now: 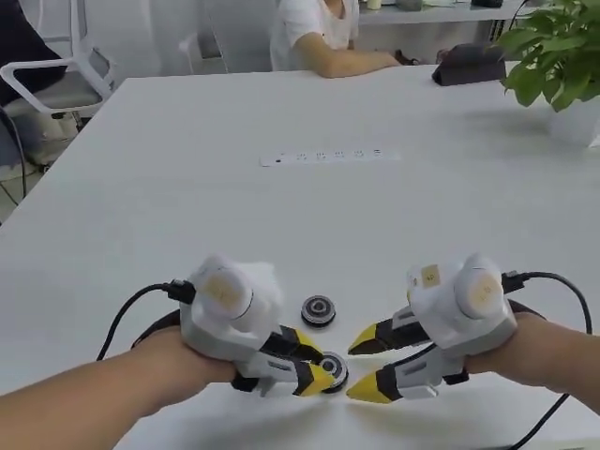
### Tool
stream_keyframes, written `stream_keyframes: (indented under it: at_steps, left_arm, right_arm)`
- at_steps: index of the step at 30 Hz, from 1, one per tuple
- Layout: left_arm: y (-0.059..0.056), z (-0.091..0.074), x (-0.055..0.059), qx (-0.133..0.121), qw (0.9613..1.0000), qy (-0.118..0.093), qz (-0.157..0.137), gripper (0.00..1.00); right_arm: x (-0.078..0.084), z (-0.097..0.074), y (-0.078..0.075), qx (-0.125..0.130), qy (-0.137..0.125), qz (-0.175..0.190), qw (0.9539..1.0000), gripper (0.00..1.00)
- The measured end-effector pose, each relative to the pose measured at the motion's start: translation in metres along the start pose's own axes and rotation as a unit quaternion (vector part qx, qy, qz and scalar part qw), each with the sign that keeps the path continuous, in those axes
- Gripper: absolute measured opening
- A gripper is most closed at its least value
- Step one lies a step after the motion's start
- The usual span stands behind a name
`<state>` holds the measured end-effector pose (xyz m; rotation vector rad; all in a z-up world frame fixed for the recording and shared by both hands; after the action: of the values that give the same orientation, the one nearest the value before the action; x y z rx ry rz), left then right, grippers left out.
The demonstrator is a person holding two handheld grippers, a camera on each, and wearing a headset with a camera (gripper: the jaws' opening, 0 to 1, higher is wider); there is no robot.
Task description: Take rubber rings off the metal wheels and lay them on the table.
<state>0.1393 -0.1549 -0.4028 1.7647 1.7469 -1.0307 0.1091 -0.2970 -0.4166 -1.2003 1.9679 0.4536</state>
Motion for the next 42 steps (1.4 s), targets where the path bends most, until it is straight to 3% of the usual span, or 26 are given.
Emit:
stream_keyframes:
  at_steps: [7, 20, 32, 42]
  left_arm:
    - [-0.002, 0.003, 0.000, -0.018, 0.9990, 0.010, 0.039, 0.09]
    - [-0.004, 0.001, 0.003, -0.036, 0.9989, -0.009, 0.029, 0.07]
    - [-0.004, 0.002, 0.003, -0.041, 0.9984, -0.009, 0.037, 0.07]
    - [-0.005, 0.003, 0.004, -0.043, 0.9983, -0.010, 0.039, 0.07]
  right_arm:
    - [0.001, 0.001, 0.000, -0.001, 0.000, 0.003, 1.0000, 0.29]
    - [-0.003, 0.007, -0.003, -0.006, -0.003, 0.018, 0.9998, 0.28]
    - [-0.006, 0.014, -0.003, -0.018, 0.003, 0.044, 0.9989, 0.26]
    - [-0.005, 0.017, -0.002, -0.019, 0.011, 0.043, 0.9988, 0.27]
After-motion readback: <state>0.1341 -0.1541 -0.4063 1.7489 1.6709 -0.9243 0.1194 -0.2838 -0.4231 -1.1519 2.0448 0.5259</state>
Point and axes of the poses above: the centre of the closed fingertips' face, and the gripper's own axes: z roughly forward along the fingers, y roughly to its left, x roughly out of its underside, the point moved 9 cm from there along -z, roughly backward along the fingers, and after that the axes turned 11 degrees about x, right-handed, at the moved point
